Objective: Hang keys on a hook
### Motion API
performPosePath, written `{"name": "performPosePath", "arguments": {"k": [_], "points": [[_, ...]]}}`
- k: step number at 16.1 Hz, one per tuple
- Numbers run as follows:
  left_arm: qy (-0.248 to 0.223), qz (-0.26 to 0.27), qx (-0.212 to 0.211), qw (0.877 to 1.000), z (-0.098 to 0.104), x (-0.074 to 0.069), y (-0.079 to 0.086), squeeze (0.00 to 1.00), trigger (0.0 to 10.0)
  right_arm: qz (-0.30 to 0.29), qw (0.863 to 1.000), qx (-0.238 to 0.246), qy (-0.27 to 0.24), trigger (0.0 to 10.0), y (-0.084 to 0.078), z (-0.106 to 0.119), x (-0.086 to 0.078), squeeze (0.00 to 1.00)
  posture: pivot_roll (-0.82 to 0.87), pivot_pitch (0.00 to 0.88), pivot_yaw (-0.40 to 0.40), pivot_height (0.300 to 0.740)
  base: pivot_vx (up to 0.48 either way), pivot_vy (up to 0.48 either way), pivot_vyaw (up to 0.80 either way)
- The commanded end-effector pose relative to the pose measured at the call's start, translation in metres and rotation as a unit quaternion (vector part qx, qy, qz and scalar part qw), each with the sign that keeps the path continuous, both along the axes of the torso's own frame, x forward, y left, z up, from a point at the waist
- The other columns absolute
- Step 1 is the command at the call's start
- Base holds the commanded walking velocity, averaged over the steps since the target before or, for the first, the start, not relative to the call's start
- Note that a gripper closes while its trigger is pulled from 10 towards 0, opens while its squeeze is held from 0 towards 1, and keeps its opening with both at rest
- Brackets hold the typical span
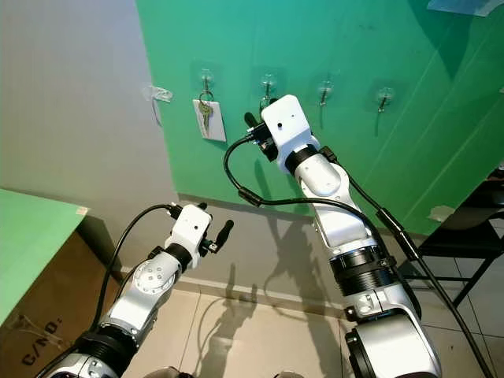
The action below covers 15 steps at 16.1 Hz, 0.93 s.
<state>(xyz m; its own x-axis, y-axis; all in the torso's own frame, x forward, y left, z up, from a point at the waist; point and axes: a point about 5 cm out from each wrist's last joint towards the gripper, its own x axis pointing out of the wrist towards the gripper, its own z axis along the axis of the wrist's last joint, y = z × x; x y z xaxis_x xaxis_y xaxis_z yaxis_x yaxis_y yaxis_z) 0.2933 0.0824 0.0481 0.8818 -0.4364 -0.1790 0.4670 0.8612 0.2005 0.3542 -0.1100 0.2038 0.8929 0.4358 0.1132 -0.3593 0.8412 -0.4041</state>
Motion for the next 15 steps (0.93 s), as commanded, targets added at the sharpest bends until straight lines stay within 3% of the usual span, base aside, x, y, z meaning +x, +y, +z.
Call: {"name": "performPosePath", "arguments": {"k": [1, 3, 4, 5, 6, 7, 9, 10, 12, 13, 14, 15], "points": [[-0.004, 0.001, 0.005, 1.0, 0.002, 0.001, -0.001, 0.0, 10.0, -0.009, 1.0, 0.005, -0.013, 10.0, -0.004, 0.006, 0.003, 1.0, -0.13, 0.0, -0.007, 0.74, 0.0, 0.0, 0.0], [-0.004, -0.001, 0.008, 1.0, 0.002, 0.002, -0.001, 0.0, 10.0, -0.012, 1.0, 0.013, -0.013, 10.0, -0.005, 0.006, 0.002, 1.0, -0.13, 0.0, 0.001, 0.74, 0.0, 0.0, 0.0], [-0.005, -0.002, 0.017, 1.0, 0.002, 0.003, -0.001, 0.0, 10.0, -0.022, 0.998, 0.058, 0.016, 10.0, -0.01, 0.004, 0.001, 1.0, -0.13, 0.0, 0.0, 0.74, 0.0, 0.0, 0.0], [-0.006, 0.005, 0.011, 1.0, 0.005, 0.006, 0.004, 0.0, 10.0, -0.052, 0.971, 0.213, 0.094, 10.0, -0.03, -0.008, -0.006, 0.0, -0.14, 0.0, 0.006, 0.74, 0.0, 0.0, 0.0], [-0.007, 0.01, 0.009, 1.0, 0.006, 0.007, 0.006, 0.0, 10.0, -0.06, 0.959, 0.252, 0.114, 10.0, -0.036, -0.014, -0.009, 0.0, -0.14, 0.0, 0.008, 0.74, 0.0, 0.0, 0.0], [-0.013, 0.029, -0.006, 0.999, 0.015, 0.011, 0.017, 0.0, 10.0, -0.081, 0.938, 0.306, 0.143, 10.0, -0.05, -0.032, -0.025, 0.0, -0.14, 0.0, 0.011, 0.74, 0.0, 0.0, 0.0], [-0.025, 0.06, -0.025, 0.998, 0.029, 0.015, 0.031, 0.0, 10.0, -0.108, 0.92, 0.339, 0.163, 10.0, -0.059, -0.053, -0.049, 0.0, -0.15, 0.0, 0.025, 0.74, 0.0, 0.0, 0.0], [-0.027, 0.079, -0.038, 0.996, 0.033, 0.014, 0.038, 0.0, 10.0, -0.118, 0.918, 0.34, 0.167, 10.0, -0.06, -0.062, -0.061, 0.0, -0.15, 0.0, 0.03, 0.74, 0.0, 0.0, 0.0], [-0.022, 0.11, -0.03, 0.993, 0.025, 0.001, 0.056, 0.0, 10.0, -0.141, 0.942, 0.251, 0.174, 10.0, -0.062, -0.091, -0.093, 0.0, -0.16, 0.0, 0.027, 0.74, 0.0, 0.0, 0.0], [-0.017, 0.116, -0.03, 0.993, 0.021, -0.004, 0.059, 0.0, 10.0, -0.145, 0.945, 0.229, 0.182, 10.0, -0.063, -0.099, -0.102, 0.0, -0.16, 0.0, 0.022, 0.74, 0.0, 0.0, 0.0], [-0.014, 0.08, -0.05, 0.995, 0.016, -0.027, 0.065, 0.0, 10.0, -0.166, 0.943, 0.198, 0.209, 10.0, -0.069, -0.124, -0.131, 0.0, -0.15, 0.0, 0.017, 0.74, 0.0, 0.0, 0.0], [-0.036, 0.045, -0.023, 0.998, 0.017, -0.04, 0.067, 0.0, 10.0, -0.166, 0.937, 0.21, 0.224, 10.0, -0.071, -0.133, -0.146, 0.0, -0.15, 0.0, 0.02, 0.74, 0.0, 0.0, 0.0]]}}
